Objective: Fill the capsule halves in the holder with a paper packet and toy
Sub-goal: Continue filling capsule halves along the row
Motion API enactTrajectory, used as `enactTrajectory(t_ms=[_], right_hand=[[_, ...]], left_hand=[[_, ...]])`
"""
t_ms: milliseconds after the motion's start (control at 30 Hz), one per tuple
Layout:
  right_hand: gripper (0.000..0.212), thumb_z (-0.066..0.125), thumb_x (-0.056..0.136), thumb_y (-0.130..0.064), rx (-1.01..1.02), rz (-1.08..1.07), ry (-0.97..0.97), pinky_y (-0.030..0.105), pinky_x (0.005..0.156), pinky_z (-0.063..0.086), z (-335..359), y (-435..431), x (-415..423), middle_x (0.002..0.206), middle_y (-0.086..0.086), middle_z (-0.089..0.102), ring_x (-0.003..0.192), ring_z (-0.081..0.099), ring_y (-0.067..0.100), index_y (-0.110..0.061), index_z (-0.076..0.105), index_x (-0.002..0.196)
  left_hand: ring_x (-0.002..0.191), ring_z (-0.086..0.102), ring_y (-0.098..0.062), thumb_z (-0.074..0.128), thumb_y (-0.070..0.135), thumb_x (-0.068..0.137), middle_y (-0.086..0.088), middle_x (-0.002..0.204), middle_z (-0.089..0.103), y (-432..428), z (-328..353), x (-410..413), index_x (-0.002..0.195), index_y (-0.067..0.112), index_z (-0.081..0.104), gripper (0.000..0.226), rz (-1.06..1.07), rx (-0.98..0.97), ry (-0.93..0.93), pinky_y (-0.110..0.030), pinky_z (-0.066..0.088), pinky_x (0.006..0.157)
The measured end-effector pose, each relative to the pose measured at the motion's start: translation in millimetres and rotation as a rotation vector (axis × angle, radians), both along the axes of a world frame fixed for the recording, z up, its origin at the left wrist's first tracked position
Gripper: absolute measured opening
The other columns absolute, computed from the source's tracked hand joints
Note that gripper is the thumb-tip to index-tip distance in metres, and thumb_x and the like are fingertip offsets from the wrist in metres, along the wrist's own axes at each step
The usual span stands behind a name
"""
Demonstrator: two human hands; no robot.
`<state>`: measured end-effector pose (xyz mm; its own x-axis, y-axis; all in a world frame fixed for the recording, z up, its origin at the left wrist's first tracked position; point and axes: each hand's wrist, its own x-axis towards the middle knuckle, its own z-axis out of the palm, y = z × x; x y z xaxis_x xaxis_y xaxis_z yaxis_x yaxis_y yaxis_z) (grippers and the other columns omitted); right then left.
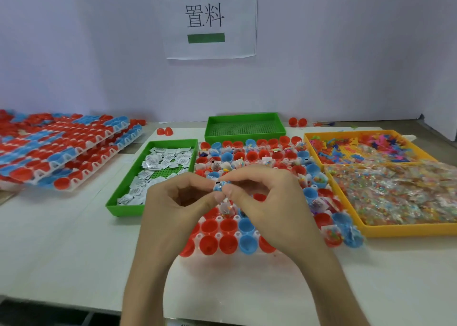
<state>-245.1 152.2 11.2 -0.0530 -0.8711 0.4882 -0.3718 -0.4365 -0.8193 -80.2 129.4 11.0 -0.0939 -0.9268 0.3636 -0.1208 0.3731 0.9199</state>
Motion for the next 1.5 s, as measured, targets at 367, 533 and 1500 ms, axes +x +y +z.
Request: enactTrajectory(t_ms=[367, 533, 1500], right_hand=[[0.007, 0.075, 0.087, -0.029, -0.015, -0.269, 0.395, 0.035, 0.100, 0.034, -19.3, -16.4, 11.9, 0.089, -0.023, 0.073, 0.088, 0.060, 0.003, -0.034, 0.078, 0.089], [0.014, 0.064, 0.094, -0.035, 0.053, -0.179, 0.646, 0.028, 0.095, 0.016, -18.6, -34.1, 32.0, 0.095, -0.021, 0.073, 0.094, 0.050, 0.006, -0.038, 0.076, 0.097], [0.018, 0.062, 0.093, -0.030, 0.191, -0.175, 0.931, 0.042, 0.103, 0.021, -20.6, -47.0, 39.8, 0.098, -0.009, 0.064, 0.109, 0.046, 0.022, -0.034, 0.073, 0.107]], left_hand=[[0.082, 0.060, 0.007, 0.072, 0.004, 0.087, 0.025, 0.094, 0.073, -7.4, -36.7, 29.2, 0.108, 0.041, 0.067, 0.043, 0.156, -0.079, -0.340, -0.005, 0.038, 0.061], [0.100, 0.064, -0.001, 0.064, -0.002, 0.088, 0.021, 0.098, 0.073, -11.0, -48.4, 29.9, 0.113, 0.037, 0.067, 0.046, 0.151, -0.058, -0.372, -0.006, 0.037, 0.071], [0.093, 0.066, -0.002, 0.062, -0.003, 0.088, 0.023, 0.094, 0.074, -15.2, -57.8, 33.4, 0.100, 0.034, 0.073, 0.041, 0.152, -0.026, -0.372, -0.009, 0.045, 0.076]])
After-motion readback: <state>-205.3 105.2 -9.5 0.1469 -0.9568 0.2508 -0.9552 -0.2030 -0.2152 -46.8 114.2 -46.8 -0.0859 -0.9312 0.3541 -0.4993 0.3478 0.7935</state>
